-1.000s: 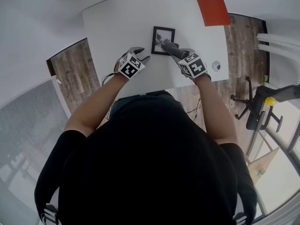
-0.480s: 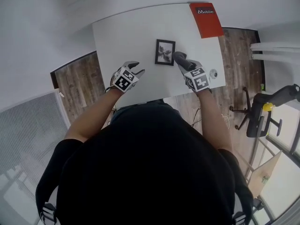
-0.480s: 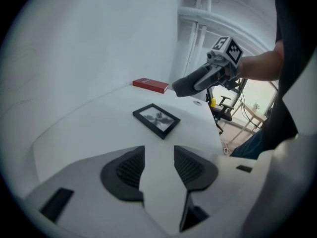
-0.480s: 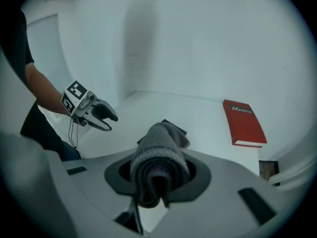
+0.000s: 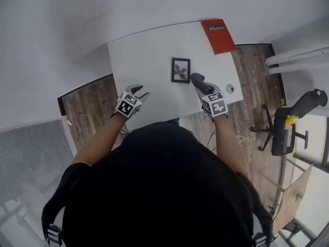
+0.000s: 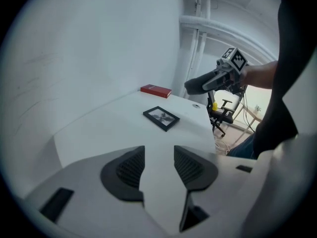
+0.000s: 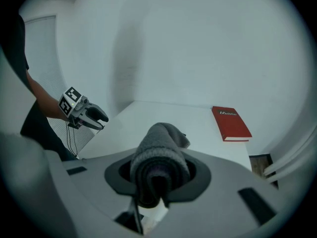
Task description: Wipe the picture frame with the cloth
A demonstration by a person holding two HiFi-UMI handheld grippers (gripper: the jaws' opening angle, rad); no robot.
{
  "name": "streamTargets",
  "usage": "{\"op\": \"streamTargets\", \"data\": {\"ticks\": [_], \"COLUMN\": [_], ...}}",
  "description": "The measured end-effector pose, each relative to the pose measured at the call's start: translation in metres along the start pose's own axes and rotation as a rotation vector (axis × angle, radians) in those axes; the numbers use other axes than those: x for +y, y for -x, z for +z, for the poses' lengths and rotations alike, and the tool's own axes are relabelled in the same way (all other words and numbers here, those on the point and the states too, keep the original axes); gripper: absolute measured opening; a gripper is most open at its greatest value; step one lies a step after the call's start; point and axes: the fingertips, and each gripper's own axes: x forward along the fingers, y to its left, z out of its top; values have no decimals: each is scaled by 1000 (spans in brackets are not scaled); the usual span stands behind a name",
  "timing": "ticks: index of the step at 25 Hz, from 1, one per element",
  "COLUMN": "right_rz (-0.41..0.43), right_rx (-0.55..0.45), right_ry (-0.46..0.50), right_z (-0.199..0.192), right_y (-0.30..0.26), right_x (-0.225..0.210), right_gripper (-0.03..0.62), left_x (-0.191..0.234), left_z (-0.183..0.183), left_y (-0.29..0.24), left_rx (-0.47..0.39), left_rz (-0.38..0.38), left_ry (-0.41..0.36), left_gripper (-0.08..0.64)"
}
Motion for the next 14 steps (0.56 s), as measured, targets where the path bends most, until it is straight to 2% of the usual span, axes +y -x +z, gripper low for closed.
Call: {"op": "streamTargets", "data": {"ticks": [14], "right_rz": [-104], "right_rx": [-151], "right_ry": [-96], "right_z": [2], "right_y": [54], "right_x": [62], "right_gripper": [107], "left_x": [-15], "left_z": [-51], "left_y": [67], "left_rx": [-25], "left_rz": [-1], "left_ry": [-1], "left_gripper": [189]}}
